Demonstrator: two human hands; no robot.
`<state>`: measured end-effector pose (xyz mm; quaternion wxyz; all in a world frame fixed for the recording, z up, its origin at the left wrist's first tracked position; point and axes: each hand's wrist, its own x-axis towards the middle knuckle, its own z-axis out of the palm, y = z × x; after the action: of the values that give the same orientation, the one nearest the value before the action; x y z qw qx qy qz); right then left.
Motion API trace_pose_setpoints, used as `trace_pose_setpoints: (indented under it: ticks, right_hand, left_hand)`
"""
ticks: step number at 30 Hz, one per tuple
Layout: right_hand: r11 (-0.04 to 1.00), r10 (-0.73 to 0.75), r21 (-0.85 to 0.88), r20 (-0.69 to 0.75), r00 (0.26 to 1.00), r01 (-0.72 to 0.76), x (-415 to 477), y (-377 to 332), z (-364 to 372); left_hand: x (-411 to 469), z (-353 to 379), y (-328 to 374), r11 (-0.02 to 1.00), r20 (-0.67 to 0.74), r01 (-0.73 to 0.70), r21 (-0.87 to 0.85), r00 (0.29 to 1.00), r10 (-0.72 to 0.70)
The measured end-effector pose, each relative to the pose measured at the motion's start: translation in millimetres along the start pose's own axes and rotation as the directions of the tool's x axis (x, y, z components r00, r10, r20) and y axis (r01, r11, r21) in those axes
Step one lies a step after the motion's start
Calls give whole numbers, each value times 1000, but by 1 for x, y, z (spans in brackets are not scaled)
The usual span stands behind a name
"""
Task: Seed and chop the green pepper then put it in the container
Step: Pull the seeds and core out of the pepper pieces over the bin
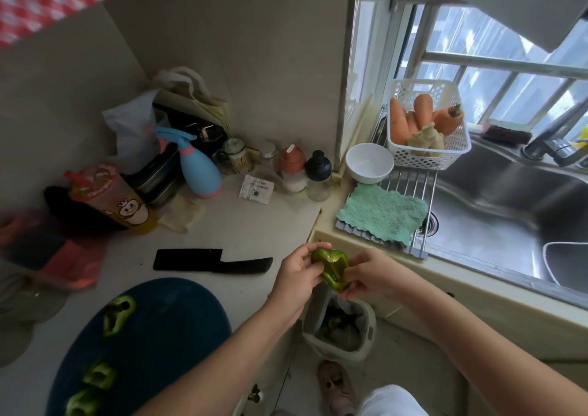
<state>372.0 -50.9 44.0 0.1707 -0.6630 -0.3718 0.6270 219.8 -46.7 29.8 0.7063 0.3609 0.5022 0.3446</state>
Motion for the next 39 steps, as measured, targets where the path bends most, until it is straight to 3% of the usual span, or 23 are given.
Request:
trace_pose_setpoints:
  ticks: [4,12,17,23,27,32,36,39]
  right_hand:
    - [1000,-10,-22,-17,1000,10,-2,1,-3]
    - [941,-189,-304,-108,976,149,-2,4,-12]
    - [875,-299,-415,-54,953,251,0,-12,10]
    - [539,-469,-699,215,856,470,21,-27,61]
    - [271,-386,-763,472,792,587,50,-13,104]
    - [57,-347,-772,579,738,633,77,2,119]
    - [-42,-381,-717,655,653,696,90,9,113]
    - [-110,-442,-661,701,559,743,91,18,112]
  left_hand:
    - [2,3,-1,997,-40,-37,73,998,40]
    - [-2,-26,7,994,-136,2,111,991,13]
    - [-11,-82,21,997,-295,19,75,955,3]
    - [-46,-156,24,991,-507,100,92,861,-40]
    - [-64,-193,6,981,-633,159,114,773,-52]
    - [-68,-218,-19,951,-704,252,180,708,-54]
    - [-68,-220,-30,790,-711,398,466,700,67]
    - [-74,-202,-32,574,-628,389,721,716,304]
